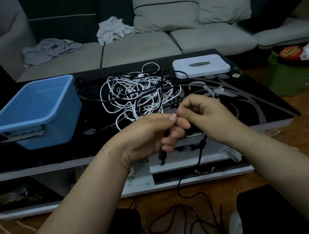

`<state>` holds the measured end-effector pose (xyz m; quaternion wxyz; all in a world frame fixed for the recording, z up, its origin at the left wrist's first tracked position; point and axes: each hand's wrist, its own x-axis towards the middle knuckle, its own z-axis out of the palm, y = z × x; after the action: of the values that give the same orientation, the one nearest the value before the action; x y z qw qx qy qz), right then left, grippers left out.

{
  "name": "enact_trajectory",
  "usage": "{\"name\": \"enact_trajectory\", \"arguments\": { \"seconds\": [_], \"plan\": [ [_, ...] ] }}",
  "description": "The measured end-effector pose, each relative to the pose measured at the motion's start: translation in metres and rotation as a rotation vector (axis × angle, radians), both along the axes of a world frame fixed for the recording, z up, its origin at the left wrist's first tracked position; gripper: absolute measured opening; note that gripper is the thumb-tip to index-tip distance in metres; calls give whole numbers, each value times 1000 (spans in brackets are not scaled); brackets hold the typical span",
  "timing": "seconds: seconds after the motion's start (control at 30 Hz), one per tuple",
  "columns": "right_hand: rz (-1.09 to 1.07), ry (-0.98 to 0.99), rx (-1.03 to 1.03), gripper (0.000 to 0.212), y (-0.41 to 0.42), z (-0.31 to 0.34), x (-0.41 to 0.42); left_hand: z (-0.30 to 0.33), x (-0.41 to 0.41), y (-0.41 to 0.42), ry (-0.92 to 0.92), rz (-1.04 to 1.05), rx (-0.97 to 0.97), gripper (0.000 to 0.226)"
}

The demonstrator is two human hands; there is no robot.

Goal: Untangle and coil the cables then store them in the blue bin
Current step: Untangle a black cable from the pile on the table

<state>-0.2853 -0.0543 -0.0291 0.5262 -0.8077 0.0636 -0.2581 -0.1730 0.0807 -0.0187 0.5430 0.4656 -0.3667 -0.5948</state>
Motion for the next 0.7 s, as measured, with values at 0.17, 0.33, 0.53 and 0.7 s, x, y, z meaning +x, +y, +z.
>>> {"name": "enact_trajectory", "arguments": {
  "seconds": [0.17,0.33,0.53,0.7],
  "plan": [
    [-55,155,157,21,-4,0,1,13,3,-1,220,162,86,33],
    [-21,71,391,22,-1,-6,2,9,2,-2,419,190,68,23],
    [-73,144,438,26,18,-22,12,11,-2,-9,524,363,-17,33],
    [48,208,718,21,33,-27,19,19,11,-6,605,558,-163,30]
  ]
}}
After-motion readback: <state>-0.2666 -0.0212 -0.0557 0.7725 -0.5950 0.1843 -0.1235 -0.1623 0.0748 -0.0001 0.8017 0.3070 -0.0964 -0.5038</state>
